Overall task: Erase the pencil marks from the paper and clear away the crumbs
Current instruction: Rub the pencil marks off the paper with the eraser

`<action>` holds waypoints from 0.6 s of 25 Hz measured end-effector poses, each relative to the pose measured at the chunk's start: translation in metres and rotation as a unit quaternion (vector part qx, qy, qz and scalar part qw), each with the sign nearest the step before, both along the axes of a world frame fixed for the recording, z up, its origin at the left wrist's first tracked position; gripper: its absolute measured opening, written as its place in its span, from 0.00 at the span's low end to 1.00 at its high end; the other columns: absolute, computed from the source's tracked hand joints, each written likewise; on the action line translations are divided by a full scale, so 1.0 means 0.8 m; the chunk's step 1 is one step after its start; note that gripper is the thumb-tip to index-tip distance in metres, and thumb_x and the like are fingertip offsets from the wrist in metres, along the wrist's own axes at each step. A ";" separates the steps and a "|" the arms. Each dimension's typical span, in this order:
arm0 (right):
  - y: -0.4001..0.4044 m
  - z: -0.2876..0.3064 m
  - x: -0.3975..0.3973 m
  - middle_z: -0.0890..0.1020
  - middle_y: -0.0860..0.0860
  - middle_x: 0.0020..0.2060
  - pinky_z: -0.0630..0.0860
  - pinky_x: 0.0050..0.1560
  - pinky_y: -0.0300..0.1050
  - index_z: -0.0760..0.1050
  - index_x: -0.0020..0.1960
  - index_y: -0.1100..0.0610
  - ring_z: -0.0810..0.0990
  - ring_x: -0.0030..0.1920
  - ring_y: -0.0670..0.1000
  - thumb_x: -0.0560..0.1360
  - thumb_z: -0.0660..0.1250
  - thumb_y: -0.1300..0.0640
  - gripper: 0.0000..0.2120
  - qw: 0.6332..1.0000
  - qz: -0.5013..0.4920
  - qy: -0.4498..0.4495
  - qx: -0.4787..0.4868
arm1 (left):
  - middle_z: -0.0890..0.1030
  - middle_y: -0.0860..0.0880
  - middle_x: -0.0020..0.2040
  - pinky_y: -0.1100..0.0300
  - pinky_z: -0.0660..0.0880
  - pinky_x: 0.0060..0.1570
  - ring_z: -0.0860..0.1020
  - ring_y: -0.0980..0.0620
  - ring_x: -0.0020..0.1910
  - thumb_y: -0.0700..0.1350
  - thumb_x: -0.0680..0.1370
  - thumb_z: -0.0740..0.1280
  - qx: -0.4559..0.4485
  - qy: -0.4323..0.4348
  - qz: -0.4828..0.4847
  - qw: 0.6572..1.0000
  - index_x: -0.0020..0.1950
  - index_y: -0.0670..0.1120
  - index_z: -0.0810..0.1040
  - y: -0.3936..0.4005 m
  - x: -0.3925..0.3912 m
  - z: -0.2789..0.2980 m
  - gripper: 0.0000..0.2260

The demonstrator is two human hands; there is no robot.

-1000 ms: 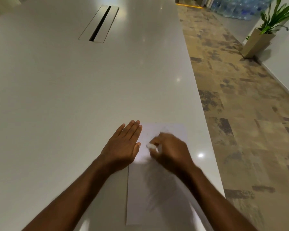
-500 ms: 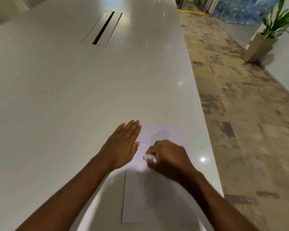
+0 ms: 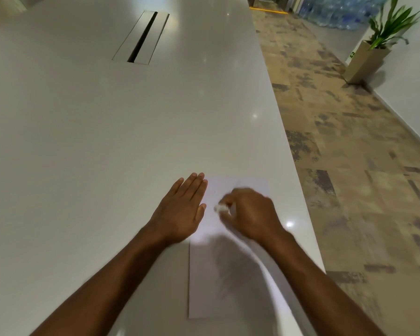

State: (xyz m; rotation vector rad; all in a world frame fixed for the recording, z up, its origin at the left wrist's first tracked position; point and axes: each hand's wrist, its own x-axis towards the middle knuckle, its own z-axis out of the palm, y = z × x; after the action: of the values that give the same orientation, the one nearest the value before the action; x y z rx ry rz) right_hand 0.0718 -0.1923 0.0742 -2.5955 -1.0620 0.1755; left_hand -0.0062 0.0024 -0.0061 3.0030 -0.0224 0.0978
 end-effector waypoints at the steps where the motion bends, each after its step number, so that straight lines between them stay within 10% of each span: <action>1: 0.014 0.001 0.022 0.85 0.42 0.47 0.80 0.48 0.46 0.86 0.50 0.45 0.81 0.49 0.46 0.80 0.68 0.44 0.09 0.999 -0.048 -0.014 0.011 | 0.52 0.45 0.83 0.49 0.48 0.80 0.49 0.48 0.82 0.56 0.83 0.41 -0.001 0.000 0.002 1.000 0.83 0.43 0.52 0.000 -0.001 0.000 0.30; 9: -0.017 0.004 -0.051 0.84 0.42 0.46 0.79 0.47 0.43 0.84 0.49 0.46 0.79 0.47 0.45 0.78 0.67 0.44 0.09 0.998 0.024 0.044 -0.041 | 0.50 0.45 0.83 0.48 0.48 0.80 0.48 0.47 0.82 0.56 0.82 0.39 0.000 0.005 0.002 1.000 0.83 0.43 0.51 -0.001 0.001 0.003 0.31; 15: 0.028 -0.008 0.034 0.85 0.43 0.44 0.77 0.43 0.43 0.85 0.47 0.47 0.81 0.45 0.46 0.80 0.68 0.44 0.10 0.990 -0.128 -0.046 0.027 | 0.56 0.44 0.82 0.49 0.49 0.79 0.54 0.46 0.82 0.55 0.83 0.43 0.009 -0.004 0.010 1.000 0.82 0.42 0.57 -0.001 0.000 0.004 0.30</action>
State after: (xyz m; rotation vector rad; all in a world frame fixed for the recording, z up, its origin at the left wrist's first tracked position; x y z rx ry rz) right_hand 0.0990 -0.1697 0.0678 -2.6813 -0.7399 -0.0337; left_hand -0.0063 0.0016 -0.0031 3.0211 0.0058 0.1120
